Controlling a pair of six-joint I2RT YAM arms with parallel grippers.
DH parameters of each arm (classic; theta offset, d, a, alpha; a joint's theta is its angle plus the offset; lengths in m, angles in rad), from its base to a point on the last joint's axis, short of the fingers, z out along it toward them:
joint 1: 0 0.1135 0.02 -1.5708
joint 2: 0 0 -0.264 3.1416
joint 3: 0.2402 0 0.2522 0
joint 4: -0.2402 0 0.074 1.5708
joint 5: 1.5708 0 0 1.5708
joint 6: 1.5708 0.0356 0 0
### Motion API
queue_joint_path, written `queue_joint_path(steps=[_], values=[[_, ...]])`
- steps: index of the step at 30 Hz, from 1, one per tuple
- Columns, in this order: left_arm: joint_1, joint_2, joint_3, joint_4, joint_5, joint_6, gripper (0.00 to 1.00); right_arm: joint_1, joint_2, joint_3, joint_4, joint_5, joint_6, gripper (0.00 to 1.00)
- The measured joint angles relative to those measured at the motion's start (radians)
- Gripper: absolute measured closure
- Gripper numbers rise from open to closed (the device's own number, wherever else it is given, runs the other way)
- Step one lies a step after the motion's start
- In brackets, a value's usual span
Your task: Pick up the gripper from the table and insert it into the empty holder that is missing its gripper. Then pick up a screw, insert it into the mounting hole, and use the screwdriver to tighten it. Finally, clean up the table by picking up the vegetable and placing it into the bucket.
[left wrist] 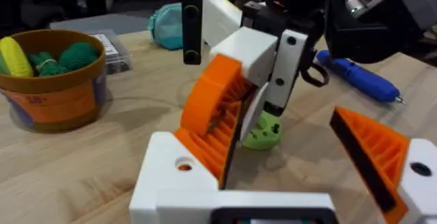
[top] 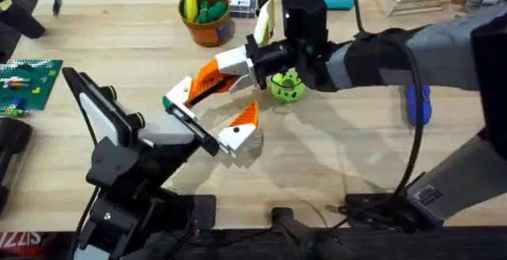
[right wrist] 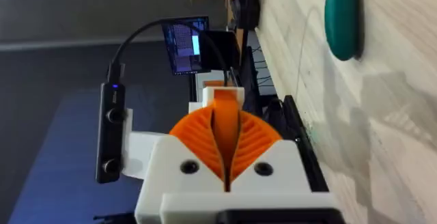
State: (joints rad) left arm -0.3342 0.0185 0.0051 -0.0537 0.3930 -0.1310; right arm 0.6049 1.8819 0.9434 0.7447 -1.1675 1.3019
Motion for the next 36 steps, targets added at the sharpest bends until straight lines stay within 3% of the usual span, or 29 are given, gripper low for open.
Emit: queue_joint_path(steps=[17,36], values=[[0.004,0.0,0.0,-0.002,-0.047,0.003,0.012,0.016,0.012,0.026,-0.008,0.061,0.0,0.977],[0.004,-0.001,0.0,0.016,0.12,0.023,0.012,-0.025,0.012,0.026,-0.019,-0.093,-0.016,0.975]])
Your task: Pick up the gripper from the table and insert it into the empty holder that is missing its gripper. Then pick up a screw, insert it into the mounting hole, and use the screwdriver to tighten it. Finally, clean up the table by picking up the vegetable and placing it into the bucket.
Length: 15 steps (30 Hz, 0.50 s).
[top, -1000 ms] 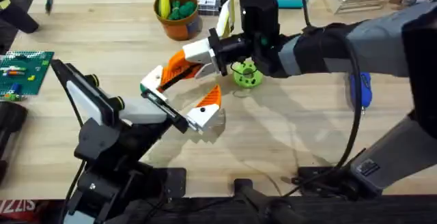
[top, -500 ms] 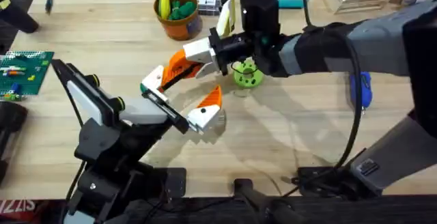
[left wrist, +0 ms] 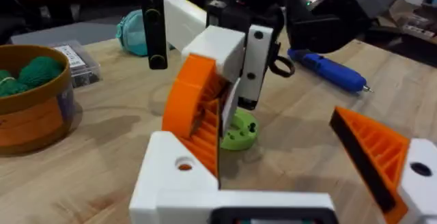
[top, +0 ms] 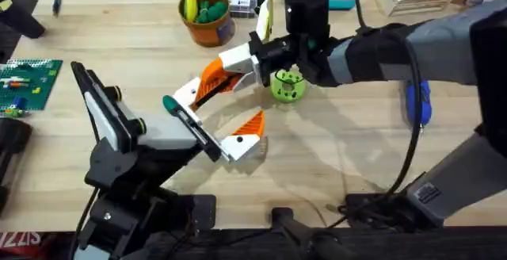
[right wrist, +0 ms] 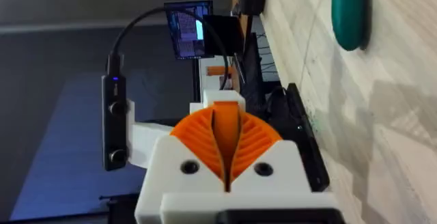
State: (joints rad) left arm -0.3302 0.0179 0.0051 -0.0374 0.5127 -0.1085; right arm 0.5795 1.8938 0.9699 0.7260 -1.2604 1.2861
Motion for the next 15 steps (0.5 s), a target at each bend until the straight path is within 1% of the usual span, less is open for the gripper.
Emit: queue_joint_path(steps=[15], values=[[0.003,0.0,0.0,-0.007,-0.012,-0.004,0.012,0.01,0.006,0.002,0.002,0.023,-0.003,0.975]])
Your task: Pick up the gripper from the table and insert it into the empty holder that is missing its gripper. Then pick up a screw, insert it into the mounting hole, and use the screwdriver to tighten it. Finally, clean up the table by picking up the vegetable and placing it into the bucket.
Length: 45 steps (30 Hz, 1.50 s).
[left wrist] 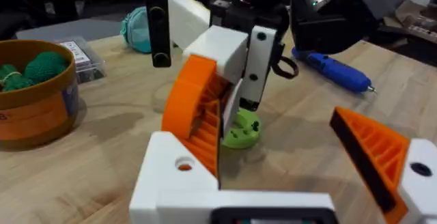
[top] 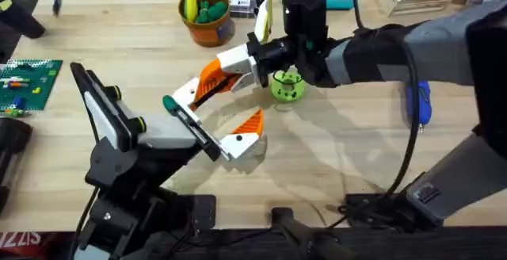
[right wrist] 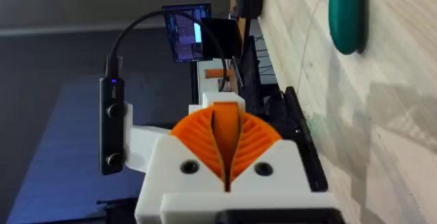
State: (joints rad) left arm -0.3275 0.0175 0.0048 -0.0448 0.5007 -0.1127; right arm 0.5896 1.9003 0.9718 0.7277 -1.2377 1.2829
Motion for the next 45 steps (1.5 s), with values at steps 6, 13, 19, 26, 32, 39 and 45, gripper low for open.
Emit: queue_joint_path(steps=[6,13,19,26,32,39,45], values=[[0.0,0.0,0.0,0.0,0.0,0.0,0.012,0.0,0.0,0.0,0.0,0.001,-0.001,0.975],[0.0,0.0,0.0,0.0,0.0,0.0,0.012,0.0,0.0,0.0,0.0,0.002,-0.001,0.976],[0.0,0.0,0.0,-0.001,0.002,0.002,0.012,0.005,0.0,0.0,-0.002,0.005,-0.003,0.874],[0.0,0.0,0.0,-0.001,0.0,0.004,0.012,0.014,0.0,0.0,0.001,0.015,-0.004,0.766],[0.0,0.0,0.0,0.0,-0.001,0.009,0.012,0.017,0.001,0.0,-0.001,0.017,-0.004,0.667],[0.0,0.0,0.0,0.008,-0.003,0.019,0.012,0.017,0.002,0.0,0.0,0.018,-0.002,0.561],[0.0,-0.003,0.0,0.014,-0.003,0.03,0.012,0.016,0.002,0.0,-0.001,0.018,-0.003,0.475]])
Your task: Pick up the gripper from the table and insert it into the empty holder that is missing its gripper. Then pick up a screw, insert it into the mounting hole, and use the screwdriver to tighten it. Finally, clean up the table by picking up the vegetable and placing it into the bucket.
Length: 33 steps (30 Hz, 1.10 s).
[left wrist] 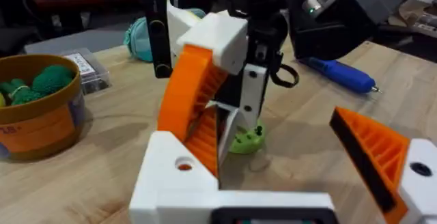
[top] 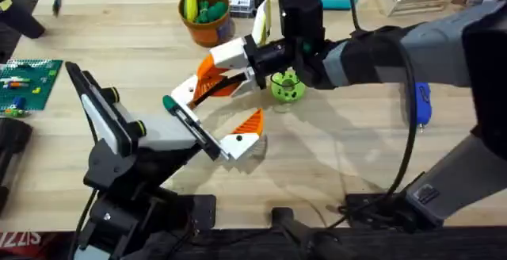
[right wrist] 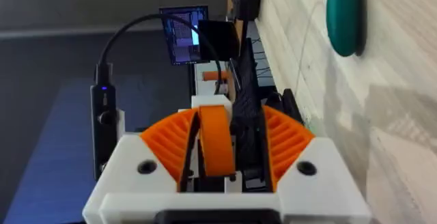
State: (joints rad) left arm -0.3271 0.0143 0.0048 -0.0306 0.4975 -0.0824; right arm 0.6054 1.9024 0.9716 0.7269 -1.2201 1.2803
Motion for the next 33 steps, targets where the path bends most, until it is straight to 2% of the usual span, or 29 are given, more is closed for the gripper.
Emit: queue_joint_path(steps=[10,16,22,25,30,33], values=[[0.0,-0.003,0.0,-0.001,0.013,0.001,0.012,-0.011,0.001,0.0,0.0,-0.009,-0.001,0.444],[-0.022,-0.003,0.0,-0.014,0.111,0.0,0.012,-0.027,0.001,0.001,0.007,-0.011,-0.001,0.443],[-0.023,-0.003,0.0,-0.015,0.144,0.0,0.012,-0.042,0.001,0.001,0.008,-0.011,-0.001,0.424],[-0.023,-0.003,0.0,-0.015,0.148,0.0,0.012,-0.047,0.001,0.001,0.007,-0.007,-0.001,0.347],[-0.023,-0.003,0.0,-0.015,0.156,0.0,0.012,-0.067,0.001,0.001,0.008,0.007,-0.021,0.027],[-0.023,-0.003,0.0,-0.015,0.158,0.0,0.012,-0.095,0.001,0.001,0.009,0.04,-0.029,0.01]])
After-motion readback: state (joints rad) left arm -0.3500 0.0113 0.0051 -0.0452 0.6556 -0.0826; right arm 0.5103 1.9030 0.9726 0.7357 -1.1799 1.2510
